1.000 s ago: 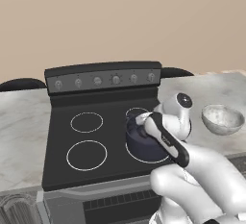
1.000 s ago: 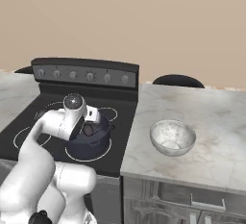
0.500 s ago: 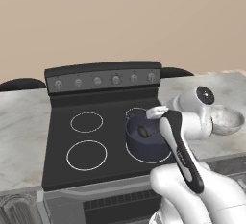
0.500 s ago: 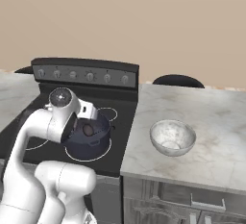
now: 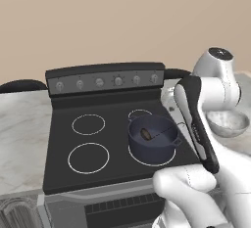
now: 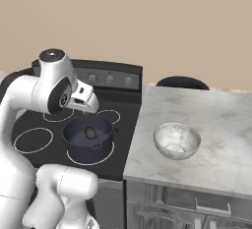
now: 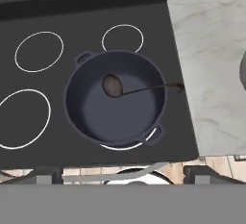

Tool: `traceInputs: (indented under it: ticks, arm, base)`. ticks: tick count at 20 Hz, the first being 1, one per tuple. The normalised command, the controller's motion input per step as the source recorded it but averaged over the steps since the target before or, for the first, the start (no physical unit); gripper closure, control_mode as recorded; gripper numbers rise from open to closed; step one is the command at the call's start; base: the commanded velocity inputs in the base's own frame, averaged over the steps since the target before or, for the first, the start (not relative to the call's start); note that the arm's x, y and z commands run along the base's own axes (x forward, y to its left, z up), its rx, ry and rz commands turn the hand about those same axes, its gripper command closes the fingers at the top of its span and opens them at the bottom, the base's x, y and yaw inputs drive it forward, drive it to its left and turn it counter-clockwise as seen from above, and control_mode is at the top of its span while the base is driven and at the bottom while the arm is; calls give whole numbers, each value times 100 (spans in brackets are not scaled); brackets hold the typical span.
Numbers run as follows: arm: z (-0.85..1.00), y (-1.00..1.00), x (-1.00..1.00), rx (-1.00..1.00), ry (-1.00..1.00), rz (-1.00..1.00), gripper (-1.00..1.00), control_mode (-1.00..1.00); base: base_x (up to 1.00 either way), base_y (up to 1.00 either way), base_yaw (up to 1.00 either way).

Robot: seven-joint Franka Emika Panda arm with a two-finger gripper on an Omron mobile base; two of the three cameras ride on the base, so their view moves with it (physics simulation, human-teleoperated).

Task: Open the cabinet and move the ladle to the pot. Then close the cabinet.

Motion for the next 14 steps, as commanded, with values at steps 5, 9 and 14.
traceInputs:
  ticks: [5, 9, 14]
  arm:
    - [86, -20, -73, -1, 34, -2, -100, -100]
    - [19, -1, -94, 0, 12, 0, -100, -100]
    - [-22, -6, -100, 0, 0, 0, -100, -100]
  base:
    - [0, 0, 0]
    - [0, 0, 0]
    - [0, 0, 0]
